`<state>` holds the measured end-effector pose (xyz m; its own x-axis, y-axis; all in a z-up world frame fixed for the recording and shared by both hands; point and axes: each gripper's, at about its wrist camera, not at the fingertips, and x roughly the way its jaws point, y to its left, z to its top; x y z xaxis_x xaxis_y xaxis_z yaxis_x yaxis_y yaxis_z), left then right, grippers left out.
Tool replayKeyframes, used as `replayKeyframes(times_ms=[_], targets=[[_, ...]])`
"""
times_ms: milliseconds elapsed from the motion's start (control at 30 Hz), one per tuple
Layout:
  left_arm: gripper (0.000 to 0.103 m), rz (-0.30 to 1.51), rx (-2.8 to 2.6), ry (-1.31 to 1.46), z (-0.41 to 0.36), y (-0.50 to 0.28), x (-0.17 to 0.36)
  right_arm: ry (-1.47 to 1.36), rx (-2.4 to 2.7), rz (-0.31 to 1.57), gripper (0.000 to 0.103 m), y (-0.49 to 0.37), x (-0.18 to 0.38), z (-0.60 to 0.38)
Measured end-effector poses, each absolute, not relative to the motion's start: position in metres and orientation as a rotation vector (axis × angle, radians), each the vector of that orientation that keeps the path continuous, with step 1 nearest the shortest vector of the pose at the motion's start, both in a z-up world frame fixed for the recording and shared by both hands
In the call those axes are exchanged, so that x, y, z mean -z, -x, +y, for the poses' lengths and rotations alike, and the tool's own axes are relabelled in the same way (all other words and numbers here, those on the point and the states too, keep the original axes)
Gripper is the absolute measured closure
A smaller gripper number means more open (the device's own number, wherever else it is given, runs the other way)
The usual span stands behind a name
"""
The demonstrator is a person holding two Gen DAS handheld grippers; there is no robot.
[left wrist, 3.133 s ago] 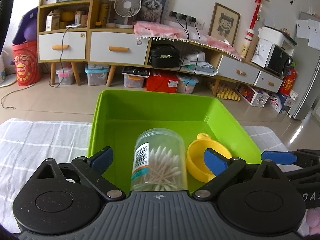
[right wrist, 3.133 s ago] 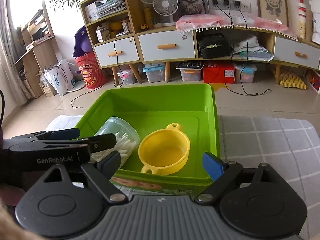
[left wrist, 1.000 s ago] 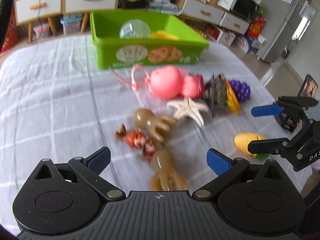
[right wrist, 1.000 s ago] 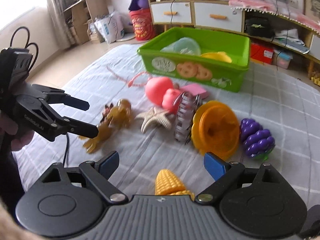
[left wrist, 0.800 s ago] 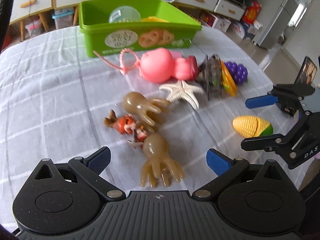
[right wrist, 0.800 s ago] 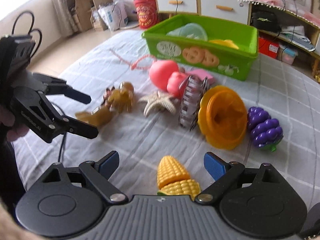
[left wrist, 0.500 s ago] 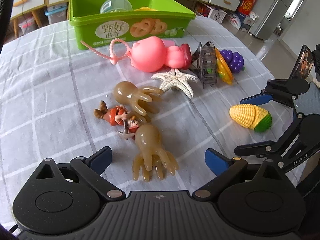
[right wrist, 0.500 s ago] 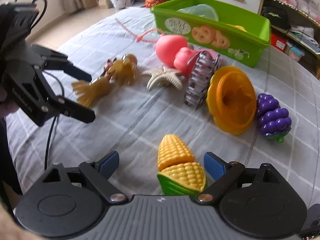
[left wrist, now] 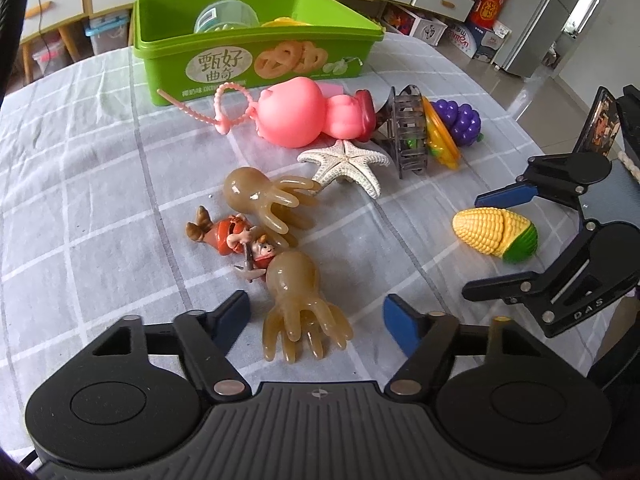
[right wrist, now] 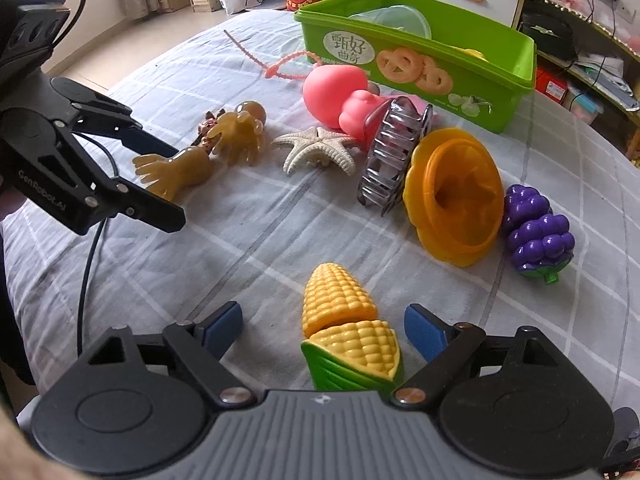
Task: Organize rigid objects
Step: 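Grasp the yellow corn with the right gripper while the left grasps the brown octopus, then lift the corn and octopus and carry both over the green bin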
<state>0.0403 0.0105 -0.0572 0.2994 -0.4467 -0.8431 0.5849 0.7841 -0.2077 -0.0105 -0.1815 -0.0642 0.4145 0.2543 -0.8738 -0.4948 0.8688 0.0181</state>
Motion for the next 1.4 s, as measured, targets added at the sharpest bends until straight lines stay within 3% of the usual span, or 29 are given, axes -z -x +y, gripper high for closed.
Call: replayKeyframes(times_ms=[233, 400, 1400], targets=[[0.051, 1.058, 0.702, -0.146, 0.010, -0.039, 0.055, 0.245, -0.467, 1.031, 0.061, 0.009, 0.061, -0.184], [0.054, 1.055, 0.707, -0.136, 0.010, -0.039, 0.053, 0.242, -0.455, 1.018, 0.081, 0.009, 0.059, -0.185], [0.056, 0.987, 0.728, -0.095, 0.007, -0.036, 0.035, 0.111, -0.437, 0.947, 0.083, 0.001, 0.041, -0.188]])
